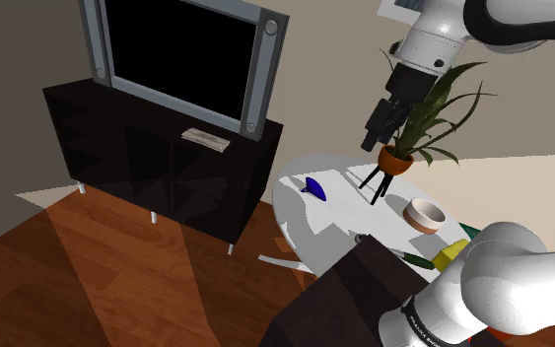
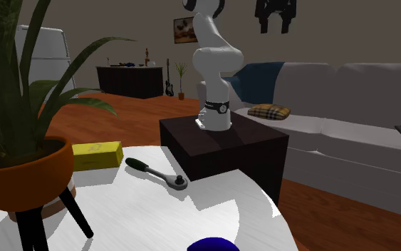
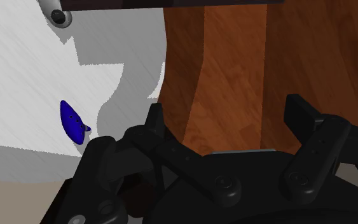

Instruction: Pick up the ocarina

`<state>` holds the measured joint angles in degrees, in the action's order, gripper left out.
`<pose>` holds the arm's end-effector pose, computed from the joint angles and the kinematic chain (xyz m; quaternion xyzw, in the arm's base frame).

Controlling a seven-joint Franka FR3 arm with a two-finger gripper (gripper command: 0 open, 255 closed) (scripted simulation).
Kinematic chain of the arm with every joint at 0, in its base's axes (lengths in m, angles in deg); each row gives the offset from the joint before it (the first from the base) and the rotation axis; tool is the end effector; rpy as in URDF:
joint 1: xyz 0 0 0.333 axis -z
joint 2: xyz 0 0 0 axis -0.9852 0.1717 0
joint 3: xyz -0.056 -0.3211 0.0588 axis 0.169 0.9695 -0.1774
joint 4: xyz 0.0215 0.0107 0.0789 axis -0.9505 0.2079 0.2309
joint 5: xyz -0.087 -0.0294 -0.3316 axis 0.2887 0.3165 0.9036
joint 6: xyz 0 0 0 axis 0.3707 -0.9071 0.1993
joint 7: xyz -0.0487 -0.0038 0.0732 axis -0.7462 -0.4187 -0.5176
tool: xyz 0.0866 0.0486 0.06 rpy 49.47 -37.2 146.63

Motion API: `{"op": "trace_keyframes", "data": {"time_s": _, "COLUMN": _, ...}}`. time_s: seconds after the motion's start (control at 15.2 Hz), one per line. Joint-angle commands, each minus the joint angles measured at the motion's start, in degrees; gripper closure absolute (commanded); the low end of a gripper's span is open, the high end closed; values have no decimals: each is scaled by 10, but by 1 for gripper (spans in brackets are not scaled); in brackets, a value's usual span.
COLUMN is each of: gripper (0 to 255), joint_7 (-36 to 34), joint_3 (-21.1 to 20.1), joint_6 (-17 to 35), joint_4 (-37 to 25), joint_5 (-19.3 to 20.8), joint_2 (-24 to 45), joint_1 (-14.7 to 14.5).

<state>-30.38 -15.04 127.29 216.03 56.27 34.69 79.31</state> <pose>0.2476 0.0206 0.5785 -0.9993 -0.0251 0.0025 0.0263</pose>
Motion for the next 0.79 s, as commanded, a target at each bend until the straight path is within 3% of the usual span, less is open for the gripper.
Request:
{"op": "trace_keyframes", "data": {"time_s": 0.0, "gripper": 0, "joint_7": 0, "joint_3": 0, "joint_6": 0, "joint_4": 0, "joint_5": 0, "joint_2": 0, "joint_1": 0}}
{"op": "trace_keyframes", "data": {"time_s": 0.73, "gripper": 0, "joint_7": 107, "joint_3": 78, "joint_6": 203, "joint_4": 86, "joint_5": 57, "joint_2": 105, "joint_1": 31}}
